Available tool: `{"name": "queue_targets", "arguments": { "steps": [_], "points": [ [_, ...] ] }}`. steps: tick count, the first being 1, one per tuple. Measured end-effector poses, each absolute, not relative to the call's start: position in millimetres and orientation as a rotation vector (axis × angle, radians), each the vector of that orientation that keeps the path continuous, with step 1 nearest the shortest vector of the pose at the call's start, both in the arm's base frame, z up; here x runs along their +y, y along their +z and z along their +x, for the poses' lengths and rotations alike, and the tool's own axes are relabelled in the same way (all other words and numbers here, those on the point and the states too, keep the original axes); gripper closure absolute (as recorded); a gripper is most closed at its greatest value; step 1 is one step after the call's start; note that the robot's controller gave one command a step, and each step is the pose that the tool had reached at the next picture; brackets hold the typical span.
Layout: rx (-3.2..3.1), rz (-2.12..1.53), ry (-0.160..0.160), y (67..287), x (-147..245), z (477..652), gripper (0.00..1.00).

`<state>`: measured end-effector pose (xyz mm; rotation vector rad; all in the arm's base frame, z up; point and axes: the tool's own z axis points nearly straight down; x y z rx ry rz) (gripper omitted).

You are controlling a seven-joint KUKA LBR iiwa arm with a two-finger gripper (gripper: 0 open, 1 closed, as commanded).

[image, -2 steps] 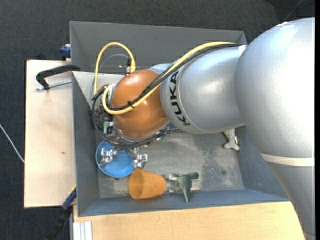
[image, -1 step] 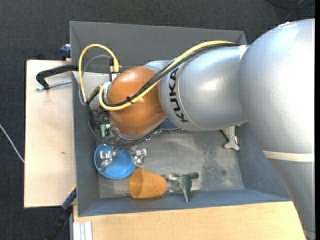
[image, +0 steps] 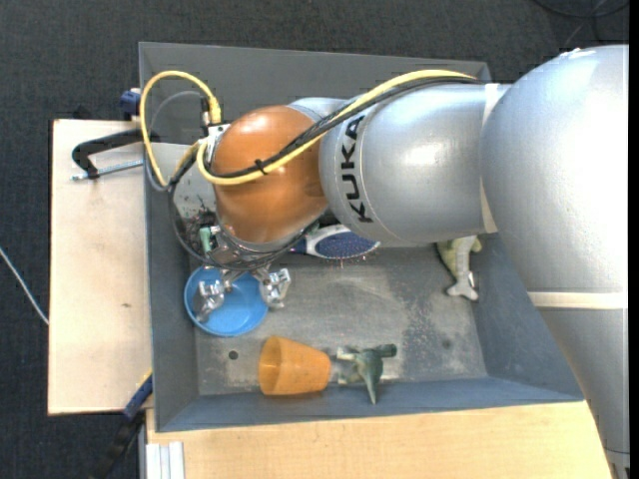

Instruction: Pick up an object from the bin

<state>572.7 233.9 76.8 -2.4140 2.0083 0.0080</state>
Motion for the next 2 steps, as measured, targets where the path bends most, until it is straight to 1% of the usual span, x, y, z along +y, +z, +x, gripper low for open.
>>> {"name": "queue_targets", "arguments": {
  "steps": [1, 2],
  "points": [
    [1.566, -2.717, -0.001, 72.9, 214.3, 584.5, 0.0],
    [1.571, -2.713, -0.011, 76.8, 212.2, 587.8, 1.0]
  ]
}}
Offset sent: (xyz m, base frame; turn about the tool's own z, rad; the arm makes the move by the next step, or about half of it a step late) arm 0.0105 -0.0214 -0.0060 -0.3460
